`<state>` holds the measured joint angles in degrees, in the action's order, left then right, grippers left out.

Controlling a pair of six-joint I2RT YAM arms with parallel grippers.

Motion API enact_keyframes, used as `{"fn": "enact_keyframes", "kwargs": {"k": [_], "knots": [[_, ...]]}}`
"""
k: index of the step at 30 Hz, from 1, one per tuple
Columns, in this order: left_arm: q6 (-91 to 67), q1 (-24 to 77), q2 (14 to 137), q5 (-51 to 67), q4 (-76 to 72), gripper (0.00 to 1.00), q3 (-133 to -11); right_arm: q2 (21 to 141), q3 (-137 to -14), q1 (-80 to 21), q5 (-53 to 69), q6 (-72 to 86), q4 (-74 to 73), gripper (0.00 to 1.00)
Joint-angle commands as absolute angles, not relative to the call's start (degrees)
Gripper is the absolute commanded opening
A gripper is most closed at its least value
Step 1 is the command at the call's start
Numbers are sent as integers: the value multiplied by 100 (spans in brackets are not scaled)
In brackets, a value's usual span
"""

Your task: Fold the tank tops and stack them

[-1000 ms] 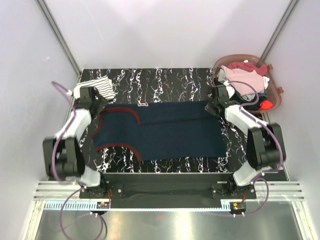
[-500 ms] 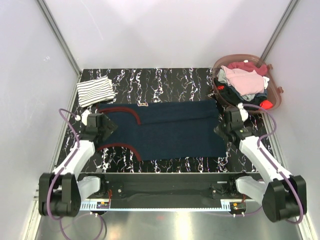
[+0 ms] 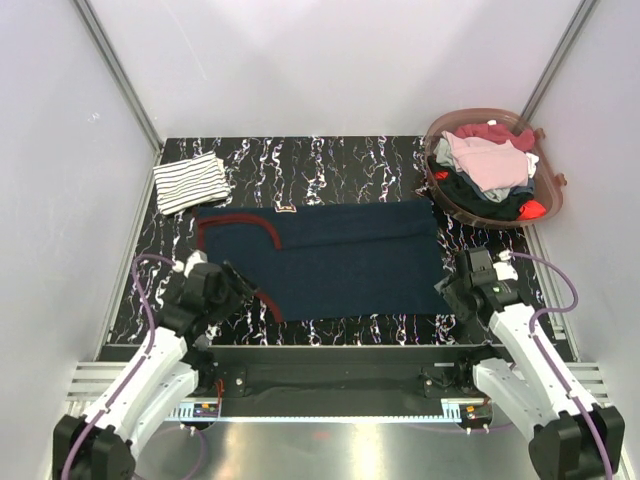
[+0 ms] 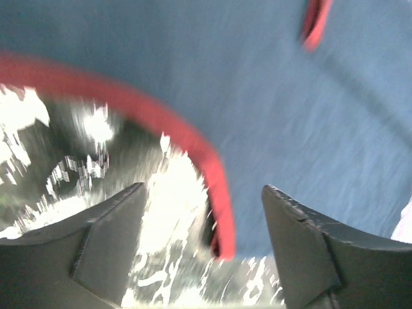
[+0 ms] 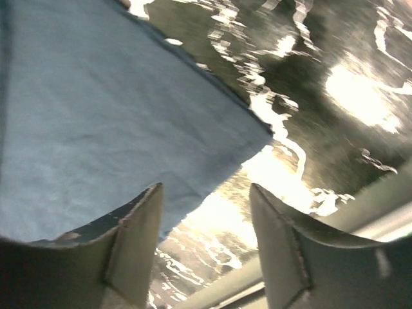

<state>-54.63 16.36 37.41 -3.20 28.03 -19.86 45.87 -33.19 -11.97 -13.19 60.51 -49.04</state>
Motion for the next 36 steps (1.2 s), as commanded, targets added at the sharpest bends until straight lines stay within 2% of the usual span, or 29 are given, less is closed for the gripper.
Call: {"fn": "enact_keyframes", "kwargs": {"k": [1,5,12,14,25,28,30,36], "knots": [[-6081,2099,3788,-44,2770,75,-1749,4929,-3331,-1178,-1600,6530,-5326,61],[-6433,2776,4314,-271,2470,74,-1862,5422,-3357,-1178,-1599,6741,-5396,51],[-6811,3927,5220,-703,2277,73,-2259,5888,-3173,-1178,-1775,6908,-5072,55],[-6925,4103,5282,-747,2259,72,-2259,5985,-3173,-1178,-1933,6961,-5010,52],[-7075,4307,5273,-1011,2663,71,-2303,6573,-3375,-1038,-2171,7146,-4633,58],[-7110,4324,5282,-958,2637,71,-2250,6741,-3384,-985,-2101,7119,-4483,53],[-7137,4359,5308,-949,2628,70,-2224,6803,-3419,-967,-2127,7146,-4509,41],[-7225,4465,5326,-940,2680,66,-2180,6724,-3419,-940,-2144,7172,-4517,26]]}}
